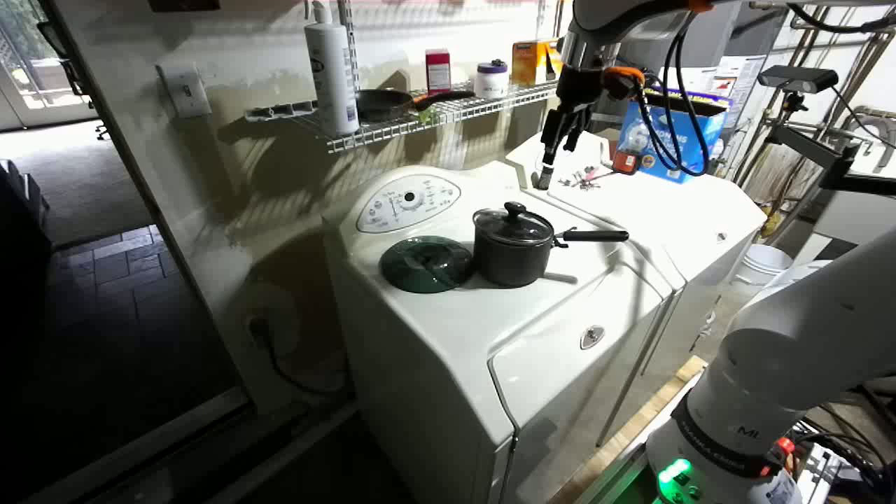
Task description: Put the spoon in the pot
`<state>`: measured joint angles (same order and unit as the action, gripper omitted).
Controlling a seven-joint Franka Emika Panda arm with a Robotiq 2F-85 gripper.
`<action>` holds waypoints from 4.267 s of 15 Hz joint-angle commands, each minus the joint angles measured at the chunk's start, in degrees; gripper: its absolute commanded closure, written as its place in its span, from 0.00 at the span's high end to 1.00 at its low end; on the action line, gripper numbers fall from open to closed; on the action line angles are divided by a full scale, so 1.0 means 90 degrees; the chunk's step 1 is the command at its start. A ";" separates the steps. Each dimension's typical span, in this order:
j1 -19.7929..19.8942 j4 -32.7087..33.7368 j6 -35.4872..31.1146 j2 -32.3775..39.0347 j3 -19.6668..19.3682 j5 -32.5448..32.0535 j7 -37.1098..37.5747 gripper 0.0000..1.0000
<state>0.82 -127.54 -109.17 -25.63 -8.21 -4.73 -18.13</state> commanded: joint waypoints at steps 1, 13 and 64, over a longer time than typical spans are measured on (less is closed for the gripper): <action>0.0040 0.0012 0.0011 0.0006 0.0035 0.0019 -0.0014 1.00; 0.0328 0.0212 -0.0724 0.0937 -0.0336 0.1073 0.1028 1.00; 0.1781 0.1181 -0.2431 0.4812 -0.0696 0.2721 0.3756 0.98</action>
<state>15.27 -119.52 -132.25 15.18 -15.24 16.48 18.32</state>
